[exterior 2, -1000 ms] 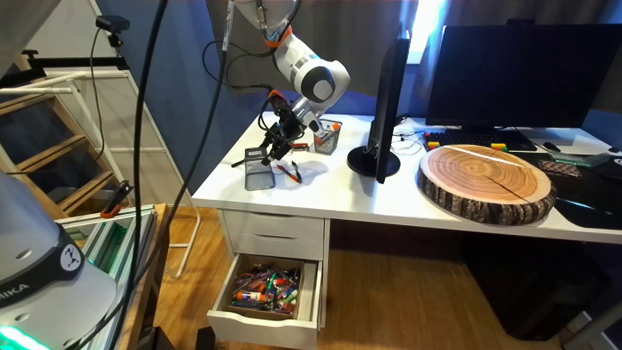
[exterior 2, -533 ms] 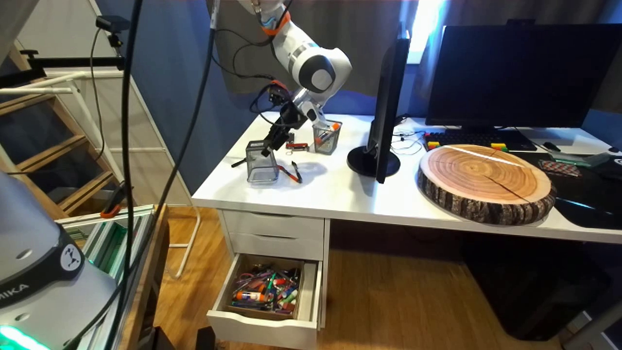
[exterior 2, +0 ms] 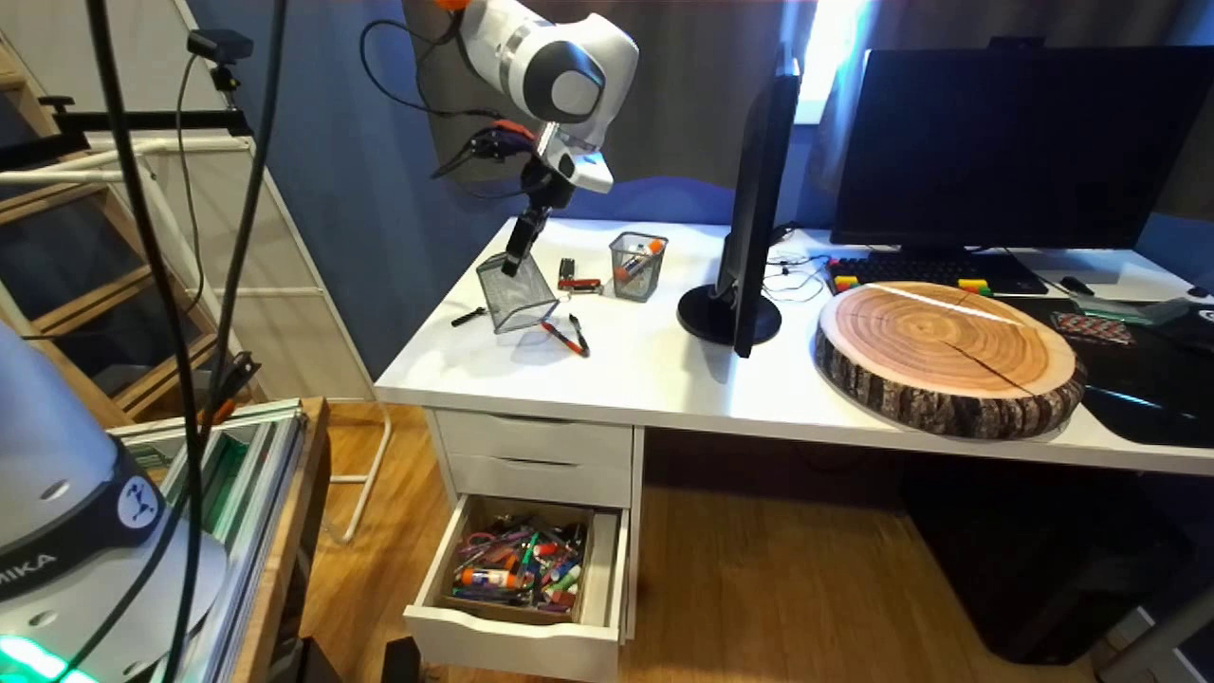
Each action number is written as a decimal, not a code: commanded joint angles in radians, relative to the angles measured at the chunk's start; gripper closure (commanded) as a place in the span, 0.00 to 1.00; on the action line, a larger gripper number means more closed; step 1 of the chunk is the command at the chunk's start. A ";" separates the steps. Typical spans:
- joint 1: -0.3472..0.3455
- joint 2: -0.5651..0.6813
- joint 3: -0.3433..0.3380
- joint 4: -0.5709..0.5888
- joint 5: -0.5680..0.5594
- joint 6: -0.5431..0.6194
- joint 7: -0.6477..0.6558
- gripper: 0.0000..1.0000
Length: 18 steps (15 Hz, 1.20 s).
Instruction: Correctly position the small bin, then place a pen in it
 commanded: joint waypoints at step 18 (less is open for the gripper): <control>0.175 -0.105 -0.045 -0.243 -0.528 0.308 0.889 0.47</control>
